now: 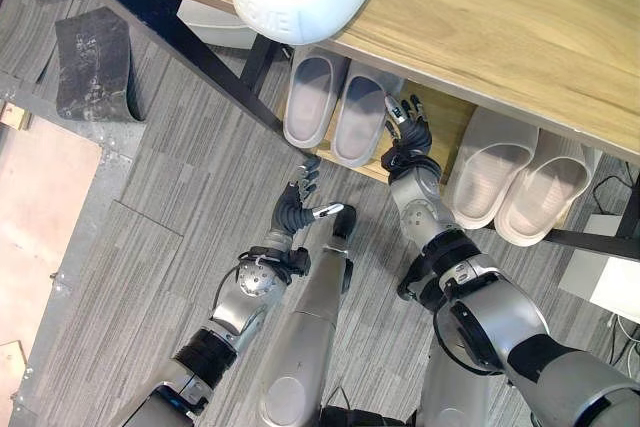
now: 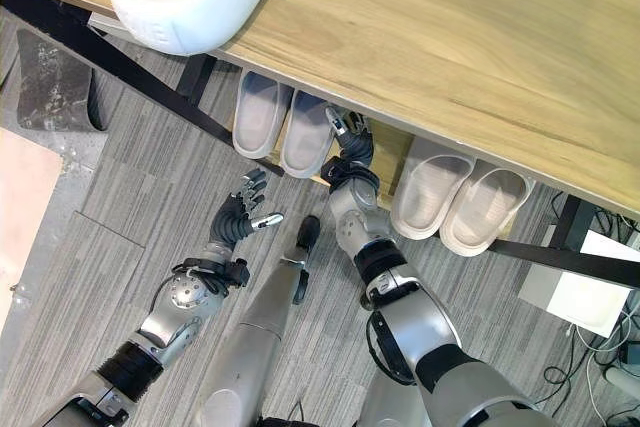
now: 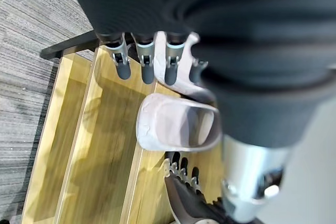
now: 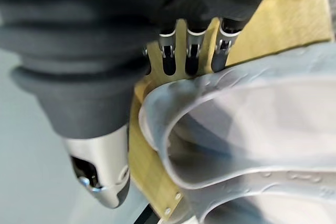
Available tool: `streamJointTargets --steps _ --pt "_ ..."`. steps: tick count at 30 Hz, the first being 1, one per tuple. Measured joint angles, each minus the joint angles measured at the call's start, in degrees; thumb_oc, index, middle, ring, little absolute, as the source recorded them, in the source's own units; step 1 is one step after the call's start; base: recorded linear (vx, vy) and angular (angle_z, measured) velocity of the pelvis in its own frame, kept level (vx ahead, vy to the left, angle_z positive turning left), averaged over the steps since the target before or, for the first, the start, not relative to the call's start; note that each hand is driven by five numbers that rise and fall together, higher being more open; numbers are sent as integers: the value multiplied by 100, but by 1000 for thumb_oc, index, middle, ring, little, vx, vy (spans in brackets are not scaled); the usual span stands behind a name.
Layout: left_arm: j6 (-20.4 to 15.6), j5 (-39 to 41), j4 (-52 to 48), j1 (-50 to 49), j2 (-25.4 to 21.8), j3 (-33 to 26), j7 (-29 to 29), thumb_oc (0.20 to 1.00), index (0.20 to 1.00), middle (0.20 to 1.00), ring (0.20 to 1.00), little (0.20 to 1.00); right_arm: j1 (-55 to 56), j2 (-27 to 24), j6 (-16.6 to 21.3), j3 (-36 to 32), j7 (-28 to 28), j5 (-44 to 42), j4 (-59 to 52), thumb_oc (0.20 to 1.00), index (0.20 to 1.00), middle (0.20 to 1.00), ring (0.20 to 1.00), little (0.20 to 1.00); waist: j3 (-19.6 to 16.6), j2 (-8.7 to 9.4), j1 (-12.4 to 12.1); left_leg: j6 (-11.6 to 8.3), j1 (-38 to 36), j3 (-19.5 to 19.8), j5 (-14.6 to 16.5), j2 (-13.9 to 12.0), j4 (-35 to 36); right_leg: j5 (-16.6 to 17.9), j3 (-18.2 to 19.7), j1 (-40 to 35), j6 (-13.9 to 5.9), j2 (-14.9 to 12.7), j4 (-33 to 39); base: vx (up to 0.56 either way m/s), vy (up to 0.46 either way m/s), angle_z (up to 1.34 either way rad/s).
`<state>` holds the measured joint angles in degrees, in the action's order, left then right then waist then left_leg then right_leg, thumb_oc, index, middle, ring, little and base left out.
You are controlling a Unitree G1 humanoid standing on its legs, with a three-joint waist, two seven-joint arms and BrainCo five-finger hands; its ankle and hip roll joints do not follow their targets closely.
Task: Arrange the slippers neatly on the shoe rack.
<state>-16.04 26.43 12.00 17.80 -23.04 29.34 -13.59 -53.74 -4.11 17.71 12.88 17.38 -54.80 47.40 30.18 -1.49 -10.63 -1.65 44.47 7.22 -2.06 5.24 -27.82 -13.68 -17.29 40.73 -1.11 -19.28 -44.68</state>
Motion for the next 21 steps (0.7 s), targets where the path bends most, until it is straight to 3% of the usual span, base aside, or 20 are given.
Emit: streamJointTargets --steps 7,14,15,21 --pt "14 195 53 -181 3 -7 72 1000 1000 1000 1000 1000 288 -11 62 -21 -212 -55 -84 1000 1000 1000 1000 1000 -7 -24 18 3 -676 -2 -3 -30 378 84 -31 -682 -67 89 450 41 -20 -4" --pt "75 223 148 -310 45 -14 272 1000 1000 1000 1000 1000 1040 269 78 8 -568 -744 -338 1000 1000 1000 1000 1000 -21 -27 76 -23 -1342 -66 -61 -123 800 267 -113 -1375 -214 219 1061 60 -5 -6" --pt "81 223 209 -309 59 -19 299 1000 1000 1000 1000 1000 1159 265 64 42 -596 -741 -426 1000 1000 1000 1000 1000 -22 -25 88 52 -1442 -102 -149 -141 877 330 -131 -1468 -221 221 1129 18 1 -10" --pt "186 224 247 -654 114 -238 417 1000 1000 1000 1000 1000 2340 33 -65 342 -703 -365 -1297 1000 1000 1000 1000 1000 -179 -11 258 57 -2350 -132 -248 -217 1593 494 -211 -2373 -340 382 1914 116 -21 -5"
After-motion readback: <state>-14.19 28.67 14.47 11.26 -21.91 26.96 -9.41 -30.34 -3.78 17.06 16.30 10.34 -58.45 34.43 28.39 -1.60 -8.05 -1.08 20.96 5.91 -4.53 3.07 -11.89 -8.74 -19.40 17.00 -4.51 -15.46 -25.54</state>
